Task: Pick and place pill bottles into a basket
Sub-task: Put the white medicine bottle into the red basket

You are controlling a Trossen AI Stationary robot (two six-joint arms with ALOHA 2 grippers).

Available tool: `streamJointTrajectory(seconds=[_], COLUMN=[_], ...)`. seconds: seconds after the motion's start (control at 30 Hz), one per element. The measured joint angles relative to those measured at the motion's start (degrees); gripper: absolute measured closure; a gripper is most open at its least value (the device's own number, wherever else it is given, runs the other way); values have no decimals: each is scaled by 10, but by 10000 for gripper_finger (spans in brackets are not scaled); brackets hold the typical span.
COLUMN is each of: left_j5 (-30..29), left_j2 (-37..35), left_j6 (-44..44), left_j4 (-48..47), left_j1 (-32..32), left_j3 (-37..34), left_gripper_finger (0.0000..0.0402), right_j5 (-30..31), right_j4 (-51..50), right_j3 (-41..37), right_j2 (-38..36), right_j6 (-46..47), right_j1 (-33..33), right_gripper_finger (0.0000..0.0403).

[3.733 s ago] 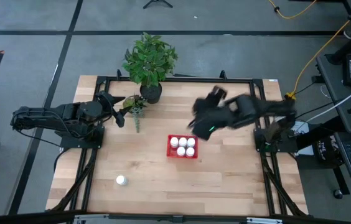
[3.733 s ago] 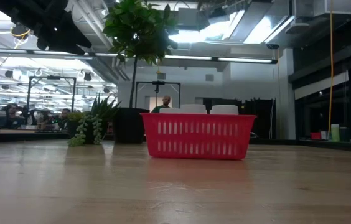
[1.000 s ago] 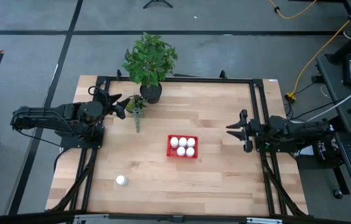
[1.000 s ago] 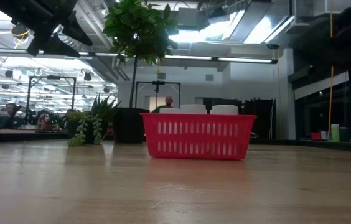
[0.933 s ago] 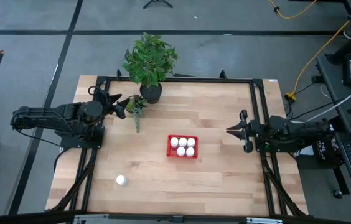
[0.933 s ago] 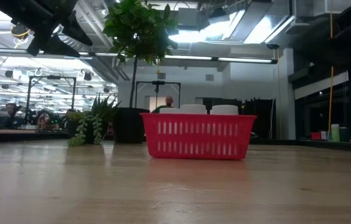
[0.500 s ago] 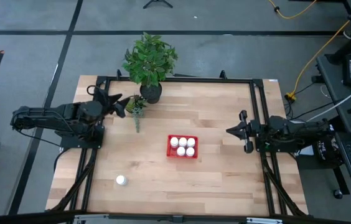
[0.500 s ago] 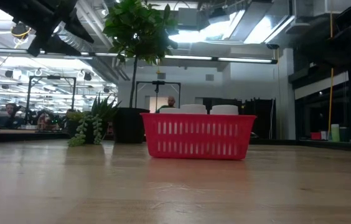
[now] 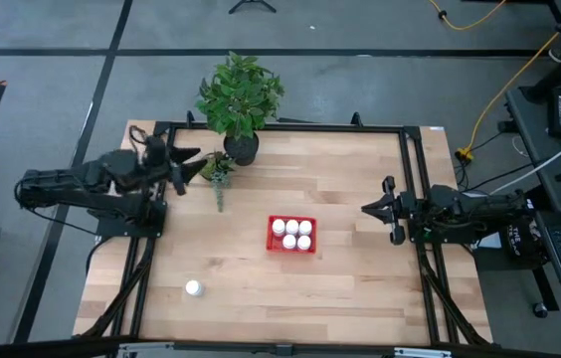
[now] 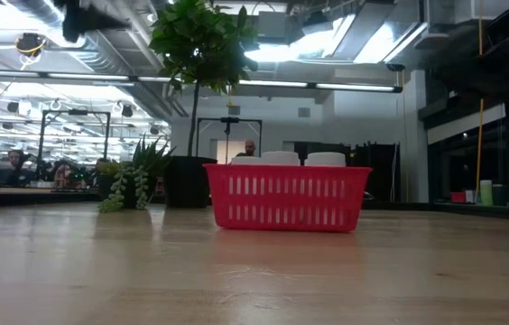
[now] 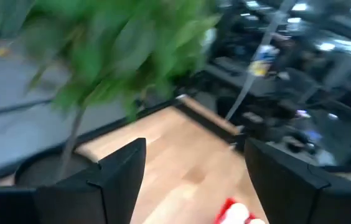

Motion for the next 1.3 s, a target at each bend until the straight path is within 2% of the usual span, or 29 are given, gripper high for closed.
streamJointTrajectory(seconds=[0.13,0.23,0.33,0.47,0.63,0.7,0.77,0.83,0.9,1.0,1.07,1.17,1.3], left_j5=[75,108,108,95,71,78,141,244,332,404,431,440,402], left_j2=[-1,-8,-15,-19,-19,-19,-18,-16,-1,29,57,112,184], left_j6=[64,123,187,194,220,227,253,258,225,164,153,195,267], left_j4=[-1,0,2,48,52,49,53,80,129,153,103,-47,-255], left_j1=[0,0,0,0,0,0,0,0,0,0,0,0,-1], left_j3=[63,103,124,134,143,143,143,143,144,146,159,194,220], left_gripper_finger=[135,135,135,135,135,135,135,135,135,135,135,135,135], right_j5=[0,0,0,0,0,0,0,0,0,0,0,0,0], right_j4=[0,0,0,0,0,0,0,0,0,0,0,0,0], right_j3=[0,0,0,0,0,0,0,0,0,0,0,0,0], right_j2=[0,0,0,0,0,0,0,0,0,0,0,0,0], right_j6=[0,0,0,0,0,0,0,0,0,0,0,0,0], right_j1=[0,0,0,0,0,0,0,0,0,0,0,0,0], right_gripper_finger=[370,370,370,370,370,370,370,370,370,370,370,370,370])
